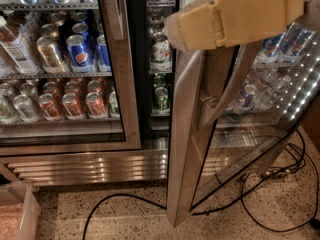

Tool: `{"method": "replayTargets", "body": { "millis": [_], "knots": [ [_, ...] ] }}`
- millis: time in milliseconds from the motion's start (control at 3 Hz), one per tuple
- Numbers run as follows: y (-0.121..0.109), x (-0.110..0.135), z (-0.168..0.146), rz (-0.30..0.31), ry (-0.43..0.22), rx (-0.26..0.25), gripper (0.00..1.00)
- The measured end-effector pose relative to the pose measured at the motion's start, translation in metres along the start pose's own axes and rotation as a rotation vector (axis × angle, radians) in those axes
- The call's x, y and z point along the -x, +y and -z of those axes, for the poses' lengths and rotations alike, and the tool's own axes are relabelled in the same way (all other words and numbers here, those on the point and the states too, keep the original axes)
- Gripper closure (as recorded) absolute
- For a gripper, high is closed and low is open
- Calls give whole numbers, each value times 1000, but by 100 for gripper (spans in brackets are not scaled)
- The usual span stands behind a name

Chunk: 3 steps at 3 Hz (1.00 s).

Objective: Open right fridge door

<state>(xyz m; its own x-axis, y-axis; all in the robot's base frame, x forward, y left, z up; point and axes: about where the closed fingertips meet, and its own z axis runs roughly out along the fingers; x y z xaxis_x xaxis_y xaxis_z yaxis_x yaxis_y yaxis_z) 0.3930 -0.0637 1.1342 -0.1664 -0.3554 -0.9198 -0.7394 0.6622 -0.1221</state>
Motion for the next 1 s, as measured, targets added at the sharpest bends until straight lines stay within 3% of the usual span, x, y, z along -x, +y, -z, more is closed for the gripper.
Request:
{"method": "replayTargets", "body": {
  "millis": [1000],
  "knots": [
    [0, 0, 0, 0, 0, 0, 0]
  ]
}}
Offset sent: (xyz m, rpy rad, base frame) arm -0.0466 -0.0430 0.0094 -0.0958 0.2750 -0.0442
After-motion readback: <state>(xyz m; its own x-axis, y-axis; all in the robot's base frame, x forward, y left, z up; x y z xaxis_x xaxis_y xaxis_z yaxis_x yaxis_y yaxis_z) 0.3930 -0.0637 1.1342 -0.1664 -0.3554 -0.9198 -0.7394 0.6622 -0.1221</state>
